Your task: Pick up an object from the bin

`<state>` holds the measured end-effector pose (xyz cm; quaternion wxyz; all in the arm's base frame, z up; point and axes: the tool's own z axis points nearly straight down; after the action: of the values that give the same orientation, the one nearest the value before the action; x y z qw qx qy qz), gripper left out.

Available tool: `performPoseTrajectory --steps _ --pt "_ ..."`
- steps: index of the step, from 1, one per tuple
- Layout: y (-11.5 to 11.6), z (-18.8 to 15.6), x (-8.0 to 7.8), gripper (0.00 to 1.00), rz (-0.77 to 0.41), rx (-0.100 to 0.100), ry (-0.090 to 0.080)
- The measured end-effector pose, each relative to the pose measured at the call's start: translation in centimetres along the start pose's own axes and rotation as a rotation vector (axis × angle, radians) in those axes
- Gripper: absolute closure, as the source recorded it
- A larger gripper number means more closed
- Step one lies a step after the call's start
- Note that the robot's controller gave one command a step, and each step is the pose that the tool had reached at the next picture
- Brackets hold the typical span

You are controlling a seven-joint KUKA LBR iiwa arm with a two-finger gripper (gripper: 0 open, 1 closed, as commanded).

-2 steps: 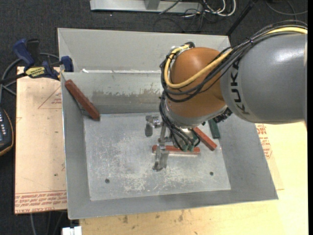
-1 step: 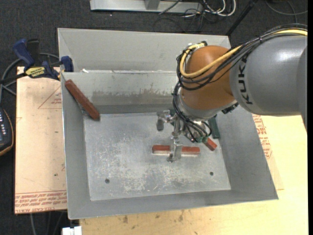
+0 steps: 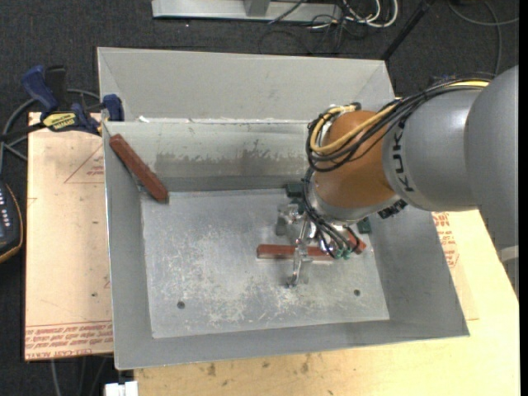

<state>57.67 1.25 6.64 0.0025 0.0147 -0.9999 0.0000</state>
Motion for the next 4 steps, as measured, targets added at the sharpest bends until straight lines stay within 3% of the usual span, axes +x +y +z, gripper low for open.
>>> performPoseTrajectory --steps 1,2,3,4 --pt "0.2 -0.4 -0.2 1.00 -0.001 -0.002 -0.008" --pt "-0.4 -15.3 0.2 1.00 -0.020 0.000 -0.017" --pt "0.1 -20.5 -1.7 1.00 0.074 -0.001 -0.015" --pt "0.1 -20.2 -1.6 0.00 0.075 -0.001 -0.009"
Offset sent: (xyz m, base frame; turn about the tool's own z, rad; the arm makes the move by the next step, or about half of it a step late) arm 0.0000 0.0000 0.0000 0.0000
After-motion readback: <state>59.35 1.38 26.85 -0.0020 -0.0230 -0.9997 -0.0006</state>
